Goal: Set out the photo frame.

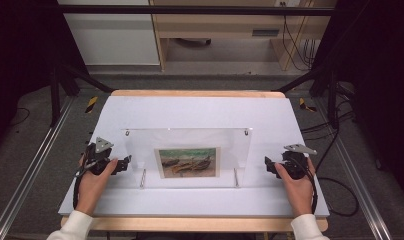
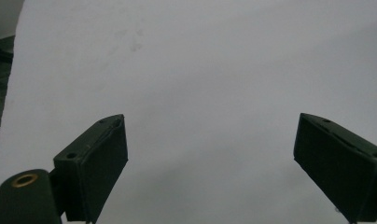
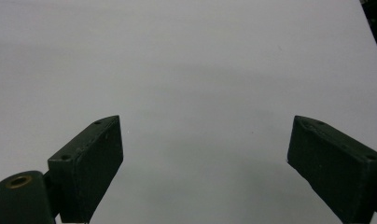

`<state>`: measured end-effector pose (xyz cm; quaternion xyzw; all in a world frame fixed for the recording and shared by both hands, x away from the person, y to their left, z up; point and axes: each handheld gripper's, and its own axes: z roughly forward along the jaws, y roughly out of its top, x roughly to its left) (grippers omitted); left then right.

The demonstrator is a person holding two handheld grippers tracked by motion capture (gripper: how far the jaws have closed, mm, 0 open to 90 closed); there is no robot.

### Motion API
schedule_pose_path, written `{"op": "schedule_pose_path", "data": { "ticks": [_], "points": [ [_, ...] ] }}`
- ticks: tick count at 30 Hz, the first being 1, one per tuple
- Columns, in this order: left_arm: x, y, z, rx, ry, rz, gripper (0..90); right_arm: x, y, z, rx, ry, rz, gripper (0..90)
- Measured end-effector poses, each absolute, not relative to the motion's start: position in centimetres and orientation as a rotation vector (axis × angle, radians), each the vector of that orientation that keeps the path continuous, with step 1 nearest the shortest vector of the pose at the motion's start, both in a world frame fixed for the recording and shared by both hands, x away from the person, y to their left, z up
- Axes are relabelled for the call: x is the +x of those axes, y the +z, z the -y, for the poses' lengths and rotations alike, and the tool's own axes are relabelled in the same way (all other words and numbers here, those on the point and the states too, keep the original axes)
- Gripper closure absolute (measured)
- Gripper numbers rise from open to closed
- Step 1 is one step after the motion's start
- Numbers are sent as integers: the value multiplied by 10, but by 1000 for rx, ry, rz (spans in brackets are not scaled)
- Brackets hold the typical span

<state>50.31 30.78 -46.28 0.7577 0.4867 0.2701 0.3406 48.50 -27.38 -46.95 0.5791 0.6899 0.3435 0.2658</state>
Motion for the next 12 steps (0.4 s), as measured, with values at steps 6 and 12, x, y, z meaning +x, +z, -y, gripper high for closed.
{"op": "schedule_pose_path", "data": {
  "ticks": [6,12],
  "points": [
    [508,-467,-314,1921,625,-1320,92,494,-473,272,1602,931,-1898,103],
    [501,-467,-320,1883,603,-1321,86,491,-475,271,1607,916,-1916,90]
  ]
}}
